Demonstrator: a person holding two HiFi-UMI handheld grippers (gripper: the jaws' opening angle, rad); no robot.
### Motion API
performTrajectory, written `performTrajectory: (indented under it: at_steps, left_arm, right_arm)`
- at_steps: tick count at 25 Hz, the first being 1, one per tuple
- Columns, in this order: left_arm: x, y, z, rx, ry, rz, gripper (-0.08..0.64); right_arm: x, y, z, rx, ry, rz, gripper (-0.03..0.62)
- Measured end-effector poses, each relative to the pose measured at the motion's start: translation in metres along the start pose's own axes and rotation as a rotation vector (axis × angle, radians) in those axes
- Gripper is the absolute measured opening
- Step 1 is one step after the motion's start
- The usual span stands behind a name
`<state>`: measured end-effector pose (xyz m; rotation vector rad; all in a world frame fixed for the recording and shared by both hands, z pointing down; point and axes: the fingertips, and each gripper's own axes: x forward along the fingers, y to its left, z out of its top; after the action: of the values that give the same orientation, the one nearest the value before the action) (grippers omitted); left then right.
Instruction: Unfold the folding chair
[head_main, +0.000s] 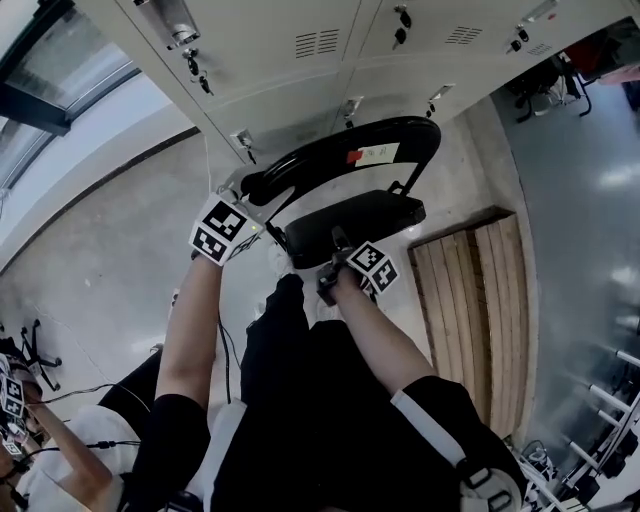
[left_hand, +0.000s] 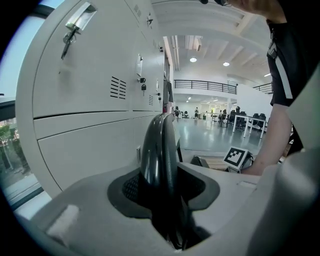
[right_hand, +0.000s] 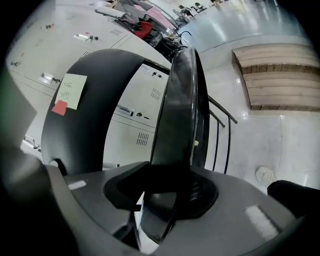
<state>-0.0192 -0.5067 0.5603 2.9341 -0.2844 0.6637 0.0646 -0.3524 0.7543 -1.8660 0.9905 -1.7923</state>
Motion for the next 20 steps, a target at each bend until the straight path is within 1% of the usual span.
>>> performTrajectory:
  at_steps: [6, 10, 15, 20]
  left_arm:
    - [-0.009, -0.051, -0.005, 0.015, 0.014, 0.022, 0.146]
    - [-0.013, -0.082, -0.009, 0.024, 0.015, 0.027, 0.144]
    - [-0.014, -0.109, -0.017, 0.026, 0.018, 0.034, 0.144]
    - [-0.015, -0.124, -0.023, 0.021, 0.010, 0.037, 0.144]
  right_arm:
    - [-0.041, -0.054, -0.016, 0.050, 0.057, 0.040, 0.161]
    - [-0.063, -0.091, -0.026, 0.082, 0.093, 0.045, 0.167]
    - [-0.081, -0.134, -0.038, 0.109, 0.128, 0.052, 0.183]
    - [-0.094, -0.165, -0.045, 0.113, 0.140, 0.111, 0.186]
